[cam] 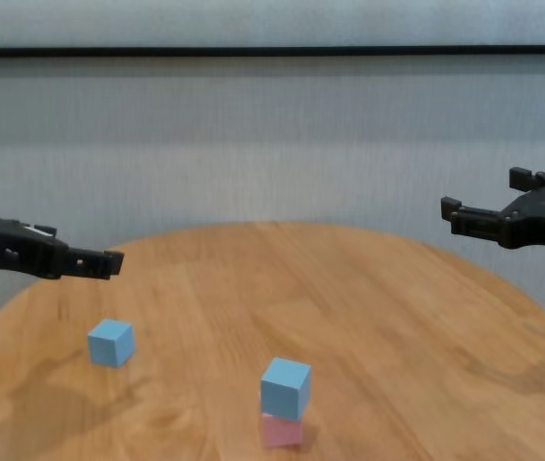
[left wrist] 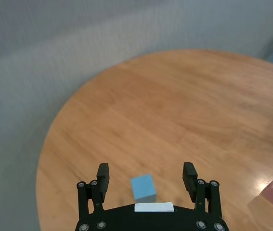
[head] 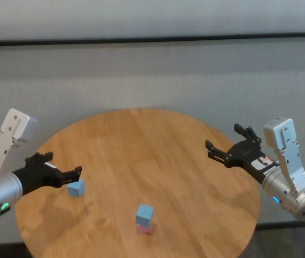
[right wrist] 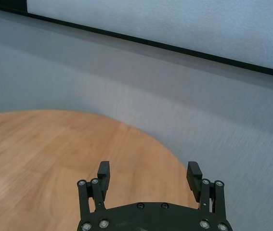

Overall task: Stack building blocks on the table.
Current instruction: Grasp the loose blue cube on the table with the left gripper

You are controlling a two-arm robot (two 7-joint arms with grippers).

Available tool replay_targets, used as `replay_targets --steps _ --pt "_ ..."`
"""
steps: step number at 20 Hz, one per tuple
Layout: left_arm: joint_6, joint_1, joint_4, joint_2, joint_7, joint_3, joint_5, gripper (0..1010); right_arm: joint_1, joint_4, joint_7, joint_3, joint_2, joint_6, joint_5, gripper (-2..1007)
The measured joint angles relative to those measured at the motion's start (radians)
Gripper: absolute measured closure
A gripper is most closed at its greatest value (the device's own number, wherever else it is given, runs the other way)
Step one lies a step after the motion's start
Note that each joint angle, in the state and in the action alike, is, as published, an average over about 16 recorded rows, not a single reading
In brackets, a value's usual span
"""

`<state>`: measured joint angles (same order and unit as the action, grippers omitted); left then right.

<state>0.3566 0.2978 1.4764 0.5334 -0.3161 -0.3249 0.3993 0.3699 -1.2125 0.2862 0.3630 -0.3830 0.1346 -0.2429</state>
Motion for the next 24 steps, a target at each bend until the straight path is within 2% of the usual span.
replay_targets --steps 5,9,17,24 --pt "0.064 0.03 -0.042 -0.013 -0.013 0.0 0.007 8 -0.001 -0.006 0.004 0.004 0.0 -0.003 -0.003 1" --pt "0.09 0.058 -0.091 -0.031 -0.022 -0.004 0.006 8 -0.001 -0.008 0.006 0.007 0.0 -0.004 -0.005 1" --pt "0.093 0.116 -0.19 -0.071 -0.052 -0.038 -0.022 8 -0.002 -0.012 0.008 0.009 0.0 -0.006 -0.007 1" --pt "0.084 0.15 -0.248 -0.087 -0.091 -0.072 -0.047 7 -0.003 -0.013 0.009 0.01 0.0 -0.007 -0.008 0"
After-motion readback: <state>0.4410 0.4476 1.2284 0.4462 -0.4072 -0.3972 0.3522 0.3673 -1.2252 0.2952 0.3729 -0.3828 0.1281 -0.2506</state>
